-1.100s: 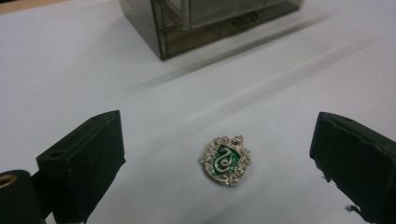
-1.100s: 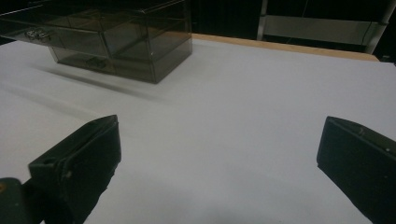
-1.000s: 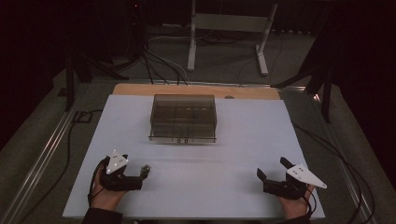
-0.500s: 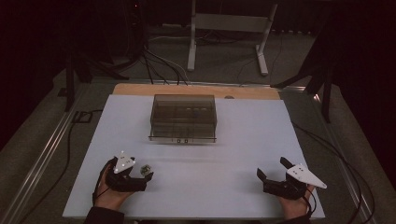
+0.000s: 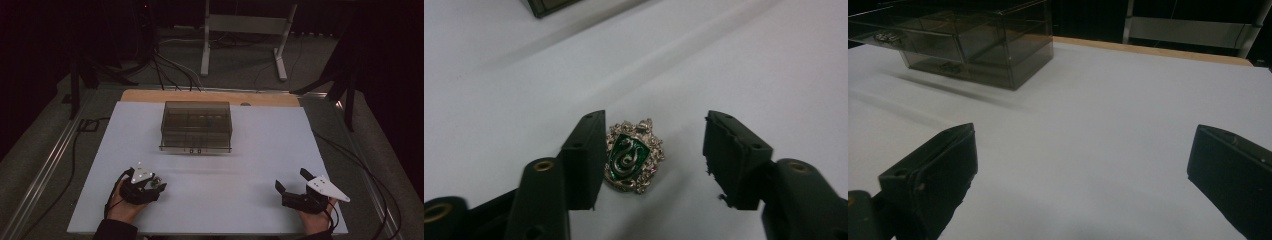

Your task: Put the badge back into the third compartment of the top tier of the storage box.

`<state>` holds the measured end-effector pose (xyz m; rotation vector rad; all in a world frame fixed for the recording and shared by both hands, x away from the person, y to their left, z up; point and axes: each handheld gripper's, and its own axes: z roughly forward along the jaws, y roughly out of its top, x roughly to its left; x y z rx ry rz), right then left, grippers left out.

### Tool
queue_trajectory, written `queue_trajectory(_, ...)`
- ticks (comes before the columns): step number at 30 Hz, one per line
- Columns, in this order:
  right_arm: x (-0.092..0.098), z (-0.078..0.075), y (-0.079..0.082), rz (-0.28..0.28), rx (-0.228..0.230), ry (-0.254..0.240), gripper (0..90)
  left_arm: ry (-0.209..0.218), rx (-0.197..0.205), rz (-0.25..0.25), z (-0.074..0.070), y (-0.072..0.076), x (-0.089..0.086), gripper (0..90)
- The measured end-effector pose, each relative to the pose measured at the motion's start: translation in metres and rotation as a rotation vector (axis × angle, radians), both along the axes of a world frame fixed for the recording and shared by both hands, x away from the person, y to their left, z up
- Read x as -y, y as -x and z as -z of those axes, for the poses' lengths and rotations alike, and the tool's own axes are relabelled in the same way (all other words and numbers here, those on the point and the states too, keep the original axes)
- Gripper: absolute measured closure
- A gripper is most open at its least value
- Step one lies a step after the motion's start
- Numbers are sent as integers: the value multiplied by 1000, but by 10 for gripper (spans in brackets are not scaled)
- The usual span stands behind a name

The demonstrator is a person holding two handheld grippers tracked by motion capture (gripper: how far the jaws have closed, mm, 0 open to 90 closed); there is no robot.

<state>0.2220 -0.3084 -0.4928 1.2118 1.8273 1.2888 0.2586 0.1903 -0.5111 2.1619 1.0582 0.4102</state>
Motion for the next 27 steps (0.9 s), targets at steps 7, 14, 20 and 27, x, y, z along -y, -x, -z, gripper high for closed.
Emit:
queue_trajectory(7, 0, 0, 0, 0, 0, 0, 0, -38, -10, -19, 5, -4, 1, 547)
queue_trajectory(14, 0, 0, 0, -2, 0, 0, 0, -46, -12, -31, 3, -7, -1, 634)
queue_trajectory(20, 0, 0, 0, -1, -1, -2, 0, 2, 0, -52, -2, -6, -7, 693)
queue_trajectory(27, 0, 0, 0, -1, -1, -1, 0, 32, 15, -108, -10, -5, -21, 800)
